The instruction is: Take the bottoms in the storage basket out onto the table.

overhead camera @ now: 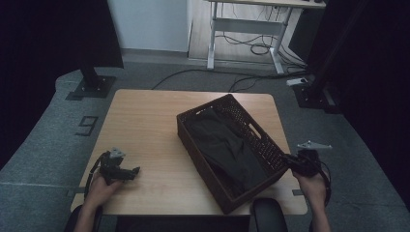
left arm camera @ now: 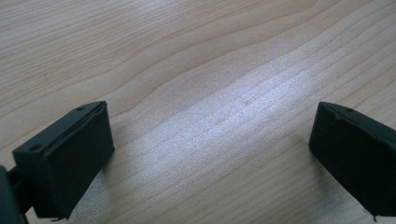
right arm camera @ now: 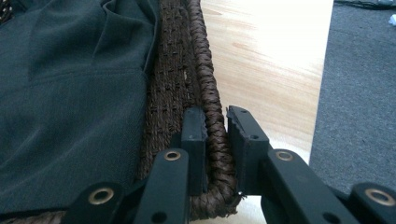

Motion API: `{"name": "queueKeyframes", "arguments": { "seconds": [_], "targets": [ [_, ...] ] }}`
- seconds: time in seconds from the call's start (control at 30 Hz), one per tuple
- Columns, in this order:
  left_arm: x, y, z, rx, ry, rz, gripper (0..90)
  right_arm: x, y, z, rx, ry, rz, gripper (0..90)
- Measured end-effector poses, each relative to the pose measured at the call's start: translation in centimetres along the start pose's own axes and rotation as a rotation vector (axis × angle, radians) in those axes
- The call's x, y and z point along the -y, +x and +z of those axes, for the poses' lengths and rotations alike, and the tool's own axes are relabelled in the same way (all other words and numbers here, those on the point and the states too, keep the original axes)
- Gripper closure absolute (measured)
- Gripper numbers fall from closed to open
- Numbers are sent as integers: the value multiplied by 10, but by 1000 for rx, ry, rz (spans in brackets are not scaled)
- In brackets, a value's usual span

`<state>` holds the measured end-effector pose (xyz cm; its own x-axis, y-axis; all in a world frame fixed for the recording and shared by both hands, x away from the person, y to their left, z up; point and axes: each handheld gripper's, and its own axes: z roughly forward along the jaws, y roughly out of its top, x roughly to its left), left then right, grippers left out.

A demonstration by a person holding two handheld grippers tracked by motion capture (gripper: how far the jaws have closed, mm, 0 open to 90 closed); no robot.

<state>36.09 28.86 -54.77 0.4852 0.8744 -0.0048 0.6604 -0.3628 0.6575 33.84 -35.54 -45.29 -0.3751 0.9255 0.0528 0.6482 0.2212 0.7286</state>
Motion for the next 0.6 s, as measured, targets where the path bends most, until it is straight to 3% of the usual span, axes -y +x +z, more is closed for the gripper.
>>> {"name": "queueKeyframes", "arguments": {
  "seconds": [0.6],
  "targets": [
    [0,0,0,-1,0,-1,0,21,7,-24,41,8,8,765]
  ]
}}
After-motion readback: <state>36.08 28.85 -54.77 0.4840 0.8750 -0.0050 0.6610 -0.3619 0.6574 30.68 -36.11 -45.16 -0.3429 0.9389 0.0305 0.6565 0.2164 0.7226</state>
